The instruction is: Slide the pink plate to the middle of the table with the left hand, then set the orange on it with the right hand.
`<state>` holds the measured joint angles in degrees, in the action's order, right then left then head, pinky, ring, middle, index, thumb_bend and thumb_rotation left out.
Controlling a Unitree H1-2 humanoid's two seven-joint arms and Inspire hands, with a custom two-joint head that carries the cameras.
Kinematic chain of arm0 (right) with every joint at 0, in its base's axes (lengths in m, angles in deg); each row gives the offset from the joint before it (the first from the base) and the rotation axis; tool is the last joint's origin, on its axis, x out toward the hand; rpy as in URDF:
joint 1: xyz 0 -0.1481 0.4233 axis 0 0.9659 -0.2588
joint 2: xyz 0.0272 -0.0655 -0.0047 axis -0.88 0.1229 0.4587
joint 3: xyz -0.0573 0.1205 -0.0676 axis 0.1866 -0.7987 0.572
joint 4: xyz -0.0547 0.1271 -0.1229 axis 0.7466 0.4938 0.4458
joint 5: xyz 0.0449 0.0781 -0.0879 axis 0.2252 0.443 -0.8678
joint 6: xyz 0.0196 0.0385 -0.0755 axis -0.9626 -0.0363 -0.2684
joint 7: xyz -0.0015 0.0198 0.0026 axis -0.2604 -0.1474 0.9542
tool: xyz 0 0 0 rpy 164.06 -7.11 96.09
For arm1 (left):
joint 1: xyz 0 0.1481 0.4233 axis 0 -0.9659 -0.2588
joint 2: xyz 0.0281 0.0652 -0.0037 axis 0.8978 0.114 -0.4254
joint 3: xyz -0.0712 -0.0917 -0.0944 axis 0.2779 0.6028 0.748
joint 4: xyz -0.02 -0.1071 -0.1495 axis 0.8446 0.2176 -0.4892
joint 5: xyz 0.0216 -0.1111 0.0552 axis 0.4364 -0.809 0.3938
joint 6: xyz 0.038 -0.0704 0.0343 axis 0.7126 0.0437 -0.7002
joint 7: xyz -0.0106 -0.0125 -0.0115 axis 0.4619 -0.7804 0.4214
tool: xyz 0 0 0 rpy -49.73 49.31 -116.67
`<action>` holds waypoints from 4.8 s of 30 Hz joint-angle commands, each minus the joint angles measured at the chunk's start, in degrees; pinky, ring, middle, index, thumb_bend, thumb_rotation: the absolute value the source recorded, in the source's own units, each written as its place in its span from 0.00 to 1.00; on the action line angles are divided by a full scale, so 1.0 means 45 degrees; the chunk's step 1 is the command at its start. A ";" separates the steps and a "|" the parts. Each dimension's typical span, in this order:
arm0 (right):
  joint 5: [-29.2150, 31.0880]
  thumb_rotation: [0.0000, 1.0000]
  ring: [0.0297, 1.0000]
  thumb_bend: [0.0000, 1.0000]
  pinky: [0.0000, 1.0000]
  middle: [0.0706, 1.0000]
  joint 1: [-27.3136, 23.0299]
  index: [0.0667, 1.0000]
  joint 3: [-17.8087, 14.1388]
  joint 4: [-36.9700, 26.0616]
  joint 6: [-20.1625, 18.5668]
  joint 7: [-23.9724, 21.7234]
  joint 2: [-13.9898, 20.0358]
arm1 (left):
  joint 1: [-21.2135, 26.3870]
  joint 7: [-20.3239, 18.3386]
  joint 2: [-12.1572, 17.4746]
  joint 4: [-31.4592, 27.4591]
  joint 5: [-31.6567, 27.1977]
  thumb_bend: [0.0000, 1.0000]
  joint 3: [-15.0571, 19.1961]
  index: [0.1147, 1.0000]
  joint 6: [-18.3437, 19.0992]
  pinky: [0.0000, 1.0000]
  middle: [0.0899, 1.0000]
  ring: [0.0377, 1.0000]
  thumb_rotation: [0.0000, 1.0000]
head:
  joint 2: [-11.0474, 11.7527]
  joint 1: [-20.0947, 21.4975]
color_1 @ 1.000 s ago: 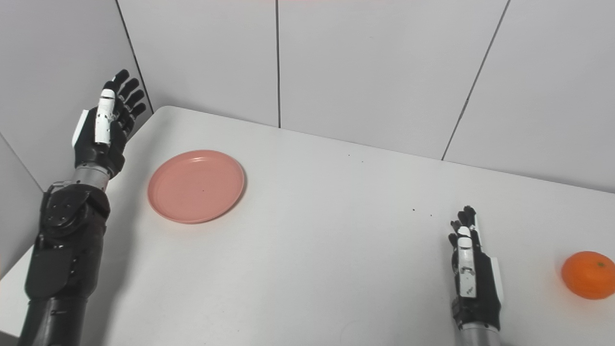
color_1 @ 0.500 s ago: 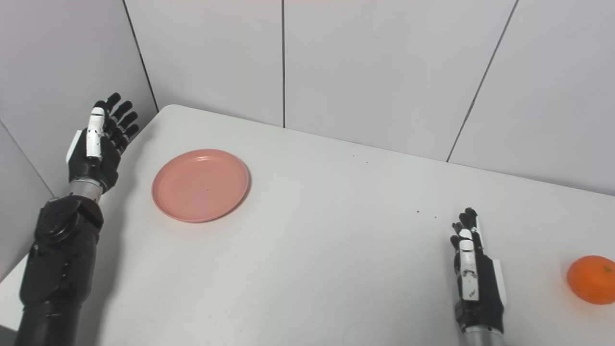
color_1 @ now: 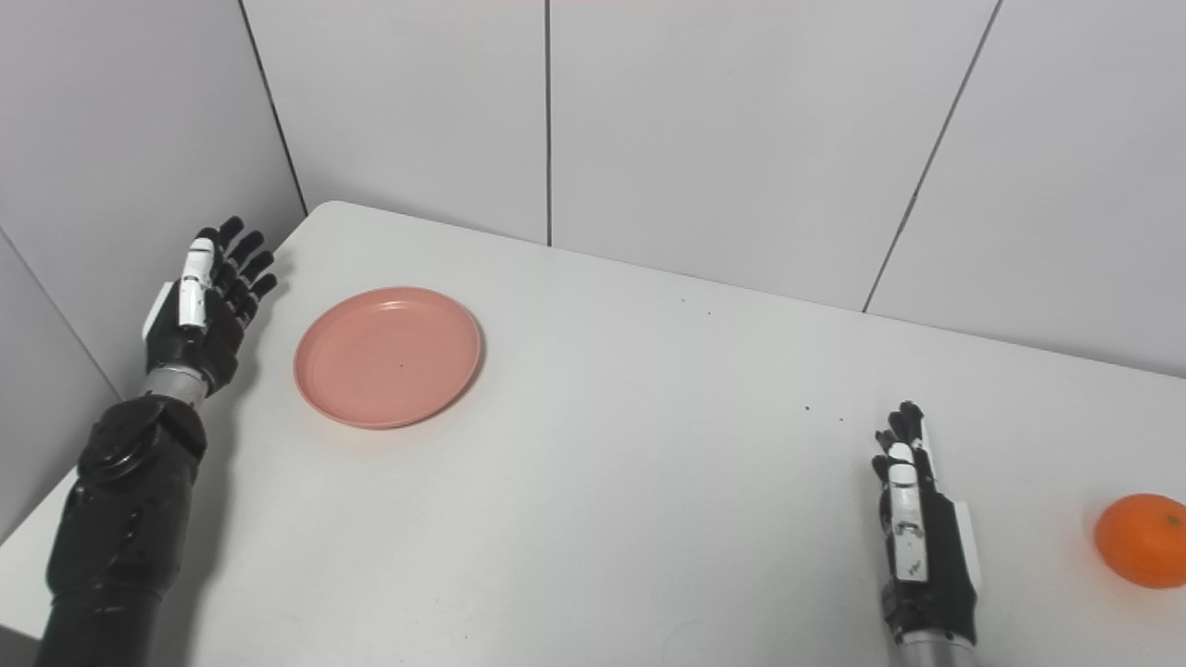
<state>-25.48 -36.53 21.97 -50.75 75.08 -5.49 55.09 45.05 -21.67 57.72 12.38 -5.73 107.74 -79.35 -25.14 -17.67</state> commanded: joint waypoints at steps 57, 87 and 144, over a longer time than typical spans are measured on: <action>0.0117 1.00 1.00 0.18 1.00 1.00 -0.0092 1.00 -0.0113 -0.0373 0.0022 0.0123 -0.0229 | 0.0564 -0.1217 -0.1549 -0.0110 0.0274 0.33 -0.2748 0.89 0.1280 0.91 0.91 0.91 0.91 | -0.0404 0.0452; -0.0643 1.00 0.99 0.20 1.00 1.00 0.0040 1.00 0.0040 -0.1135 -0.0708 0.0552 -0.0458 | 0.1509 -0.1199 -0.3347 0.0347 0.0747 0.36 -0.4301 0.88 0.1630 0.89 0.90 0.89 1.00 | -0.0978 0.1166; -0.2349 1.00 0.94 0.25 0.97 0.94 -0.0356 0.95 0.0529 -0.1809 -0.1963 0.1701 -0.1673 | 0.0251 -0.1439 -0.5002 -0.0780 0.1075 0.36 -0.5092 0.91 0.1811 0.93 0.92 0.92 1.00 | -0.2344 0.5601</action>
<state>-36.11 -36.16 24.43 -56.65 66.16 1.42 48.42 47.58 -28.18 34.87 8.25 -0.94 84.47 -72.40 -35.77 7.56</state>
